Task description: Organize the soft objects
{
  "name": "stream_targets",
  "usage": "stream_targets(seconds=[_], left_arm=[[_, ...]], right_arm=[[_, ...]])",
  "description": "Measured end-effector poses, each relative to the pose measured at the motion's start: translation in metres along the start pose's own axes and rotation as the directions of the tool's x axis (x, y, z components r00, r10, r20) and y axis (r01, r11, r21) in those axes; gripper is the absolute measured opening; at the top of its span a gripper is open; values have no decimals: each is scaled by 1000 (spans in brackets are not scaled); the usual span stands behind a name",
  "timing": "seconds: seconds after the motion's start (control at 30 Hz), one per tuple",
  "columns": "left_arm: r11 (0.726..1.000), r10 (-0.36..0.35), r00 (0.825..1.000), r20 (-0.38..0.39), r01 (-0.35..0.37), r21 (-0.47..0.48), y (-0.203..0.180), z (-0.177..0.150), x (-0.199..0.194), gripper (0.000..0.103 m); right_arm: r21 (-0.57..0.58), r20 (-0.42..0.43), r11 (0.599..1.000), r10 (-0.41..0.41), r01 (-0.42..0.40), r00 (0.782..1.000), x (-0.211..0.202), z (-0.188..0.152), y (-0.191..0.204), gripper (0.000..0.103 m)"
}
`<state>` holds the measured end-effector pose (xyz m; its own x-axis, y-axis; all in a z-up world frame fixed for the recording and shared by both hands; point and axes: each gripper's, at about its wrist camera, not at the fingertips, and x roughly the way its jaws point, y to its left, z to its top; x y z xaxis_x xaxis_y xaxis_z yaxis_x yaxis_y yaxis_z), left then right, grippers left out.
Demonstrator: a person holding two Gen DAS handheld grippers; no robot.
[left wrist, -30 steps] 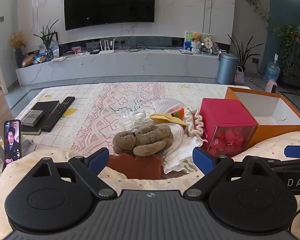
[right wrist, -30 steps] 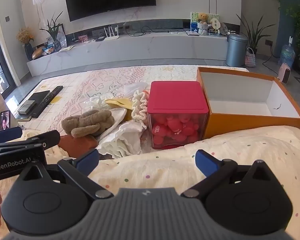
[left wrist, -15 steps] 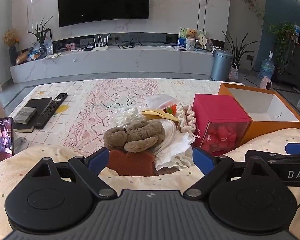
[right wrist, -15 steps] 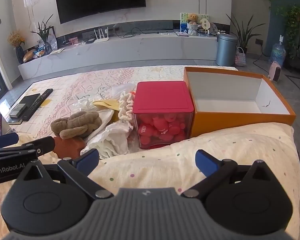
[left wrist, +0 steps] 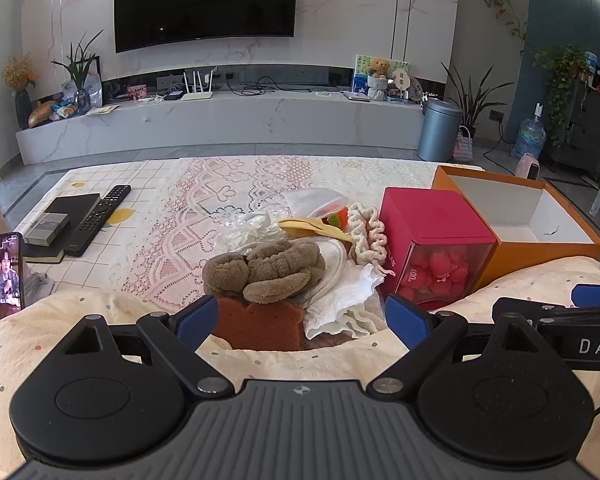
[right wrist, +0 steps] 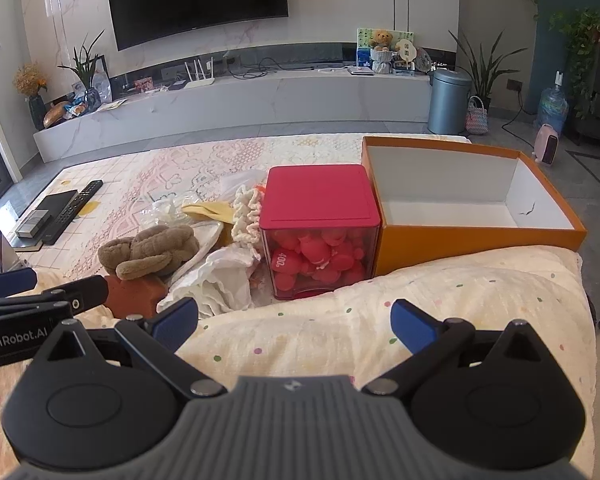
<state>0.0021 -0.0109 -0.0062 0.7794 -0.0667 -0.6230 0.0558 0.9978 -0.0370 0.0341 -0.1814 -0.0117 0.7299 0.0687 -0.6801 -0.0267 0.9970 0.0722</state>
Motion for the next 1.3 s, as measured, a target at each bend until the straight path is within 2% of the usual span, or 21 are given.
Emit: stream_targets(seconds=[1.3], left_arm=[[1000, -18, 1000, 15, 18, 19, -7, 1, -6, 103]], right_arm=[[14, 0, 1000, 0, 0, 1000, -3, -2, -1, 100]])
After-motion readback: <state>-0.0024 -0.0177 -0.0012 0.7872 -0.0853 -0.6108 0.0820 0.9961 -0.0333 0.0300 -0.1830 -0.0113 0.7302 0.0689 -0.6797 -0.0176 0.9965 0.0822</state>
